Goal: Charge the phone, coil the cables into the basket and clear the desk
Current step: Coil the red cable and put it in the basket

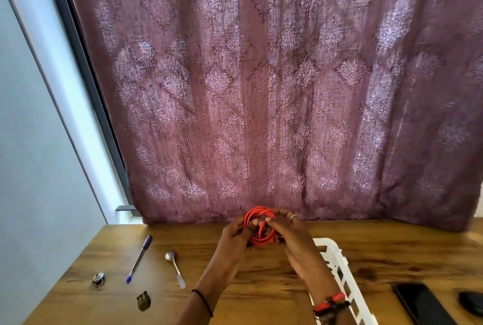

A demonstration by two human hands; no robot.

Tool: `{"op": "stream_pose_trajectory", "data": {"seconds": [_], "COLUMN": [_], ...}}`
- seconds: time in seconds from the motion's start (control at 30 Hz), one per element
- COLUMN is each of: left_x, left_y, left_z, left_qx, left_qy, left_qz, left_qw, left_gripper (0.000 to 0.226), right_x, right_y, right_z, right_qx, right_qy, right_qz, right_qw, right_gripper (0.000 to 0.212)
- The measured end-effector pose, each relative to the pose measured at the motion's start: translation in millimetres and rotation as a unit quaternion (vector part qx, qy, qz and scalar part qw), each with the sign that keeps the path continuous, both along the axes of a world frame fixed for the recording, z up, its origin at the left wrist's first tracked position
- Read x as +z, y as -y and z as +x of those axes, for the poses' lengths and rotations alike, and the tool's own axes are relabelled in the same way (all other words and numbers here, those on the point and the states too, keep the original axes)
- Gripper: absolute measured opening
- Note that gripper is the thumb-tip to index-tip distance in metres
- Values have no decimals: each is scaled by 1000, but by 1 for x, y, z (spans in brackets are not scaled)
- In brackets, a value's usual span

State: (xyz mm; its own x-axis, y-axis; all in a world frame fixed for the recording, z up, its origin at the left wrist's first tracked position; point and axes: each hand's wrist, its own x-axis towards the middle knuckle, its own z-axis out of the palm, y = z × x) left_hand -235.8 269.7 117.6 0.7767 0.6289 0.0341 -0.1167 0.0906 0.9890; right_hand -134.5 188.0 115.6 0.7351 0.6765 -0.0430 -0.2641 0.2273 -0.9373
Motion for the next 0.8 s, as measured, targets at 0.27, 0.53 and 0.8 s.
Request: {"op": "stream_pose_trajectory", "data": {"seconds": [0.27,0.53,0.8], "left_x": [-5,-18,-26], "left_y": [-4,-17,-23], "left_z": [9,11,12], "left_qx": [97,111,116], "left_qy": [18,2,-56], "left_qz": [-10,97,231], "left_qw": [995,989,964], "left_gripper": [17,19,15], "right_x": [1,4,5], "right_y": [0,-3,-3], "right_z": [-10,-22,-17], "right_qx": [-112,-48,-32], "right_qy": [274,288,161], "right_qz": [-155,-136,-107], "right_qw": [943,947,981], "right_gripper": [25,11,28]}}
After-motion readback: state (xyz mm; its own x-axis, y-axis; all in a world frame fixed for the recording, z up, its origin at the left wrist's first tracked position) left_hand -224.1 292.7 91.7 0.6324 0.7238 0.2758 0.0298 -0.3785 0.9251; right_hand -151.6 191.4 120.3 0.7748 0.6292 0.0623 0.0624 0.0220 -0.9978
